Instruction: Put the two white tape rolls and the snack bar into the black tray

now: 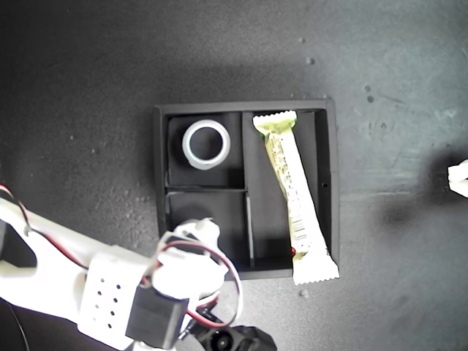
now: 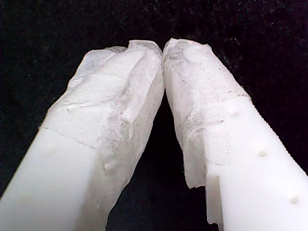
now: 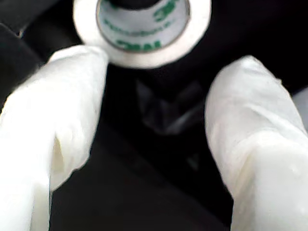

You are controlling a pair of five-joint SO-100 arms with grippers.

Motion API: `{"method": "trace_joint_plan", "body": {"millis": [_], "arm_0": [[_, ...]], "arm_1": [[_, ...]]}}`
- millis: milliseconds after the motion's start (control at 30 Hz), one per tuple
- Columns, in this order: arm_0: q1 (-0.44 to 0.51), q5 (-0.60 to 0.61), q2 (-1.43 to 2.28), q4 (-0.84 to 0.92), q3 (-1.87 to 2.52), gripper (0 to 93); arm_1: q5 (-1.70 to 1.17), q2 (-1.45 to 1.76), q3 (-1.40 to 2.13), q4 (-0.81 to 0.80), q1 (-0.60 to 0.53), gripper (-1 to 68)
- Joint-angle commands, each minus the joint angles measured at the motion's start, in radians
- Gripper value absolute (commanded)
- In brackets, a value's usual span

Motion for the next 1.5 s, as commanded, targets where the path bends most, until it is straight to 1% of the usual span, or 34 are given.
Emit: {"method": "trace_joint_plan", "body": {"millis": [0, 100, 233, 367, 467, 500, 533, 600, 767, 1000, 1300, 1467], "arm_0": [[-0.017, 0.009, 0.173, 0.018, 0.074, 15.4], [-0.032, 0.008, 0.353, 0.018, 0.227, 13.1], [-0.075, 0.008, 0.655, 0.018, 0.492, 5.3], [-0.147, -0.006, 1.011, -0.002, 0.839, 1.7], [-0.183, -0.026, 1.292, -0.095, 1.163, 0.1], [-0.187, -0.034, 1.379, -0.138, 1.275, 0.0], [-0.192, -0.051, 1.456, -0.172, 1.381, 0.0], [-0.199, -0.081, 1.582, -0.241, 1.575, 0.0], [-0.195, -0.141, 1.723, -0.387, 1.904, 0.0], [-0.184, -0.189, 1.885, -0.586, 2.201, 0.0], [-0.16, -0.245, 2.1, -0.62, 2.39, 0.0], [-0.144, -0.285, 2.365, -0.591, 2.566, 0.0]], "arm_1": [[-0.034, 0.009, 0.011, 0.011, 0.02, -0.4], [-0.04, 0.009, 0.011, 0.025, 0.031, -0.4], [-0.044, 0.009, 0.011, 0.034, 0.043, -0.2], [-0.012, 0.009, 0.011, 0.051, 0.046, 3.6], [0.094, 0.009, 0.012, 0.138, 0.057, 7.5], [0.141, 0.008, 0.012, 0.17, 0.055, 7.9], [0.133, 0.0, 0.012, 0.172, 0.049, 6.9], [0.126, 0.006, 0.012, 0.172, 0.023, 7.1], [0.126, 0.009, 0.012, 0.17, -0.009, 7.1], [0.126, 0.009, 0.012, 0.17, -0.011, 7.1], [0.124, 0.009, 0.012, 0.17, -0.011, 7.1], [0.124, 0.009, 0.012, 0.17, -0.011, 7.1]]}}
